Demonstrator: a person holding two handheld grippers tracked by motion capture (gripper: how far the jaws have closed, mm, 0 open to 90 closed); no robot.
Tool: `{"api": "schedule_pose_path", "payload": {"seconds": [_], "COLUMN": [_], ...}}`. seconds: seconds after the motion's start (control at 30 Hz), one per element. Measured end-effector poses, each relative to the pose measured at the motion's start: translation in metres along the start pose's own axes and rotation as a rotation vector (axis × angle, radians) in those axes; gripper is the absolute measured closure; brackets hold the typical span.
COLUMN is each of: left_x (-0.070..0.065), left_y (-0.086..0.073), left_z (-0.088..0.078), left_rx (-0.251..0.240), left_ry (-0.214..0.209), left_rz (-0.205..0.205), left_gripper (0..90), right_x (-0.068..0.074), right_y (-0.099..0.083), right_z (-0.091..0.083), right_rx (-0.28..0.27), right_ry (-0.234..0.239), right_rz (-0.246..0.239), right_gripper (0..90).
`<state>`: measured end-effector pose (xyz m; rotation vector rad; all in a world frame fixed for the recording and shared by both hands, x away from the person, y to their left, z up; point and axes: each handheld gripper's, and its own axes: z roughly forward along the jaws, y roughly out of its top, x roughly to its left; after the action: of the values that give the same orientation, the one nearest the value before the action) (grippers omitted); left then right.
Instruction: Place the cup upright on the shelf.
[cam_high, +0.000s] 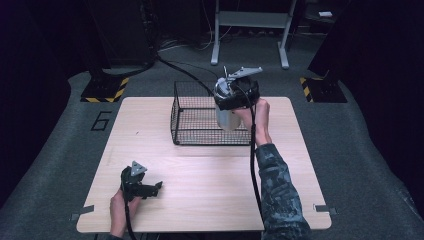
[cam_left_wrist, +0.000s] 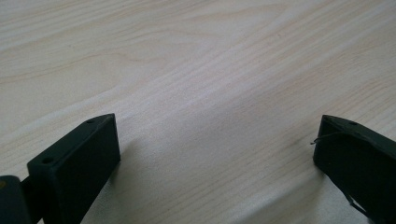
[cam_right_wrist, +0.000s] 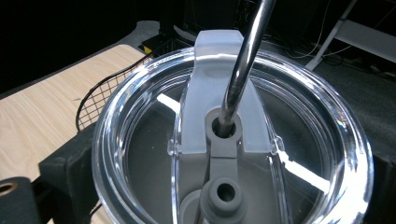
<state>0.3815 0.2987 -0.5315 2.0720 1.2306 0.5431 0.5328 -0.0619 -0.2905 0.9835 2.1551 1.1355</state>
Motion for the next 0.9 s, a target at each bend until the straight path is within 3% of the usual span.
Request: {"api": "schedule_pose_path", "payload": {"seconds": [0.43,0.9], "left_x": [-0.001,-0.001], "left_y": [0.000,0.000], "left_z": [0.000,0.000], "left_rx": [0.001,0.001], "left_ry": [-0.006,-0.006], "left_rz": [-0.012,-0.012], "left_gripper": [0.4,0.4], "right_x": [-0.005,-0.017], "right_y": [0.008,-0.003], "right_z": [0.026,0.058], "right_rx": [0.008,0.017], "right_ry": [-0.011,-0.027], "right_rz": [0.032,0.105], "right_gripper": [3.6,3.5]}}
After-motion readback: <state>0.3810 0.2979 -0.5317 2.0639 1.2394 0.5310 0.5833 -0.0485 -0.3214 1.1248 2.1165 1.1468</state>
